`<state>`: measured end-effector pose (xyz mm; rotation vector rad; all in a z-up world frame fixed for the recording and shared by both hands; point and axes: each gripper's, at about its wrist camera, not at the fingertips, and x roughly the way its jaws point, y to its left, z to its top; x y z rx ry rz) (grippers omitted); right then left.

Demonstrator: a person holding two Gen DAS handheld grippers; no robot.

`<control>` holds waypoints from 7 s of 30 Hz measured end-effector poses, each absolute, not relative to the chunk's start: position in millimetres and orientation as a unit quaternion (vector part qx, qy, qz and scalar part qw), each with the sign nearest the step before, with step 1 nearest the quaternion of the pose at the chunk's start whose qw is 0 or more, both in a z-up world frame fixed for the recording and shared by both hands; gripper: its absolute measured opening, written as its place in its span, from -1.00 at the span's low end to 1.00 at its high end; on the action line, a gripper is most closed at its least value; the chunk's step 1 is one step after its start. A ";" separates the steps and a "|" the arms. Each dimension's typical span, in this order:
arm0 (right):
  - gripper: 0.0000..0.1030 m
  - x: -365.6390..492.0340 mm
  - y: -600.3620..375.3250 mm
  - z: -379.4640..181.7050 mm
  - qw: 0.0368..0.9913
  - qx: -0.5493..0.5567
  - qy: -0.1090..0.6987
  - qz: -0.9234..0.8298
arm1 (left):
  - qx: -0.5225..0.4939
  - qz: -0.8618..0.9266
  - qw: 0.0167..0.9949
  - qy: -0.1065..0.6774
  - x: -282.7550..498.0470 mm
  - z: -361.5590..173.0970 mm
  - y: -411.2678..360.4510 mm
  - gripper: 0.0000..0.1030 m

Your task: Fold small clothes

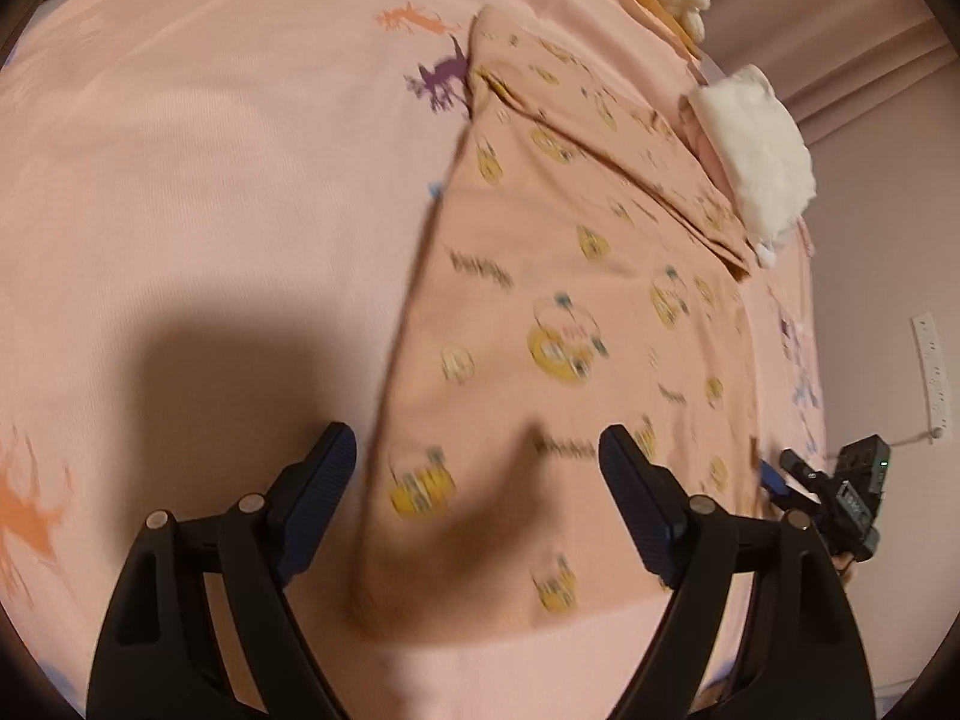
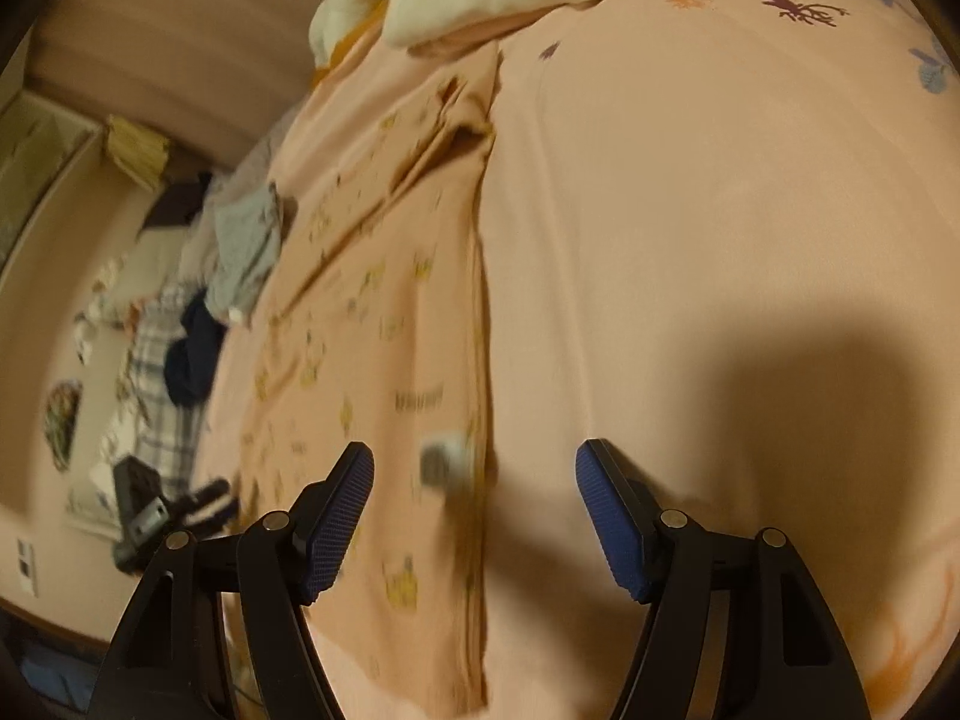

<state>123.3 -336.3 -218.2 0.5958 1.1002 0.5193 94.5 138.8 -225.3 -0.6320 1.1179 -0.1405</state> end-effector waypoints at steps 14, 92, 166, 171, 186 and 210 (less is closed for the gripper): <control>0.35 90.6 -328.2 -222.4 0.793 0.271 0.493 0.233 | -0.260 -0.057 0.827 0.495 66.7 -228.8 102.7 0.59; -0.91 73.8 -294.1 -170.5 0.841 0.334 0.386 0.179 | -0.198 0.012 0.908 0.370 84.0 -159.4 77.3 -0.88; 0.18 350.3 -267.5 -98.1 0.887 0.195 0.391 0.147 | -0.160 0.081 0.879 0.443 399.8 -156.6 148.9 0.69; 0.18 356.3 -245.3 -123.7 0.826 0.259 0.442 0.237 | -0.214 -0.013 0.846 0.488 403.8 -192.2 112.4 0.69; 0.18 399.1 -213.6 -139.7 0.845 0.251 0.432 0.189 | -0.178 0.065 0.890 0.414 419.8 -171.6 114.9 0.63; 0.69 233.3 -238.9 -205.2 0.767 0.343 0.506 0.196 | -0.330 0.046 0.816 0.473 228.8 -221.0 100.0 0.99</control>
